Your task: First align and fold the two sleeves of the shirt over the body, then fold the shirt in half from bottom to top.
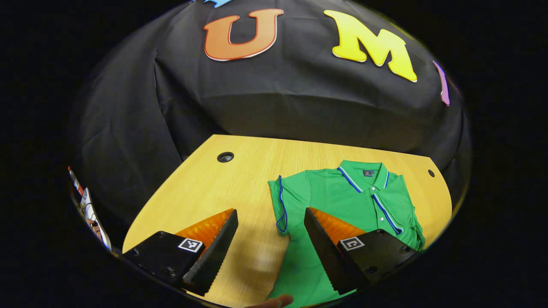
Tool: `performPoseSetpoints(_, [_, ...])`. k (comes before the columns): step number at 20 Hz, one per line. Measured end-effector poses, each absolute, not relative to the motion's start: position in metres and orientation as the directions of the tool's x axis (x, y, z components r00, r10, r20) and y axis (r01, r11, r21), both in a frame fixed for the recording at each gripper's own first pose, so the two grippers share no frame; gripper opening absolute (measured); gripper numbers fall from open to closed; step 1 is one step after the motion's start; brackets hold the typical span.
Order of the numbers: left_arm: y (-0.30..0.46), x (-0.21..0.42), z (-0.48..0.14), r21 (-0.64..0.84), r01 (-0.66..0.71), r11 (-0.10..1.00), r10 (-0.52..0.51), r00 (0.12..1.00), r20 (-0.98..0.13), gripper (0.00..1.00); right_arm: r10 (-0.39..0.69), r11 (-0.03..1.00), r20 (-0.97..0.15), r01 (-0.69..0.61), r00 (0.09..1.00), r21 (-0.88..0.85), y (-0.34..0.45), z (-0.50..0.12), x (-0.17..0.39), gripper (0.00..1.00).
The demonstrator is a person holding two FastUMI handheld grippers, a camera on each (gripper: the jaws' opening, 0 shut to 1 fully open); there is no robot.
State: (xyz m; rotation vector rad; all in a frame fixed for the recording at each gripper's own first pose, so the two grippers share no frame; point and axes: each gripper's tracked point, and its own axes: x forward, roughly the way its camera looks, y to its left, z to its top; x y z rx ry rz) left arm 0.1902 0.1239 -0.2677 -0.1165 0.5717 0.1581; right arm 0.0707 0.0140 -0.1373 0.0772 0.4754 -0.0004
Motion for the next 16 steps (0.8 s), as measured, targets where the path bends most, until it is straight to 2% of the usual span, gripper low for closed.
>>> performPoseSetpoints(3, [0.127, 0.214, -0.295, -0.075, -0.206, 0.976, 0.12, 0.788, -0.604, 1.0, -0.031, 0.998, -0.474, 0.055, 0.88, 0.037, 0.002, -0.136, 0.046, 0.95])
performPoseSetpoints(6, [0.135, 0.239, -0.303, -0.028, -0.201, 0.979, 0.144, 0.783, -0.605, 0.97, -0.071, 0.997, -0.516, 0.073, 0.854, -0.015, -0.004, -0.151, 0.029, 0.96])
performPoseSetpoints(7, [0.13, 0.244, -0.307, -0.048, -0.191, 0.98, 0.121, 0.775, -0.62, 0.92, -0.08, 0.996, -0.534, 0.081, 0.841, -0.022, -0.004, -0.156, 0.021, 0.96])
performPoseSetpoints(8, [0.122, 0.247, -0.311, -0.082, -0.18, 0.98, 0.088, 0.768, -0.634, 0.96, -0.086, 0.996, -0.55, 0.089, 0.831, -0.021, -0.004, -0.16, 0.015, 0.96])
performPoseSetpoints(9, [0.12, 0.249, -0.315, -0.106, -0.187, 0.977, 0.076, 0.761, -0.644, 0.82, -0.089, 0.995, -0.562, 0.095, 0.822, -0.018, -0.003, -0.164, 0.01, 0.96])
performPoseSetpoints(11, [0.122, 0.251, -0.325, -0.127, -0.209, 0.97, 0.072, 0.74, -0.669, 0.75, -0.094, 0.995, -0.569, 0.099, 0.817, -0.023, -0.001, -0.167, 0.004, 0.93])
performPoseSetpoints(12, [0.121, 0.25, -0.329, -0.129, -0.215, 0.968, 0.072, 0.731, -0.679, 0.74, -0.094, 0.995, -0.569, 0.097, 0.817, -0.024, 0.0, -0.167, 0.002, 0.96])
performPoseSetpoints(13, [0.12, 0.249, -0.333, -0.13, -0.214, 0.968, 0.069, 0.726, -0.685, 0.72, -0.09, 0.995, -0.571, 0.092, 0.816, -0.026, 0.003, -0.17, -0.001, 0.93])
performPoseSetpoints(16, [0.122, 0.25, -0.334, -0.11, -0.221, 0.969, 0.086, 0.72, -0.688, 0.61, -0.097, 0.995, -0.589, 0.085, 0.803, -0.049, 0.002, -0.179, -0.005, 0.93])
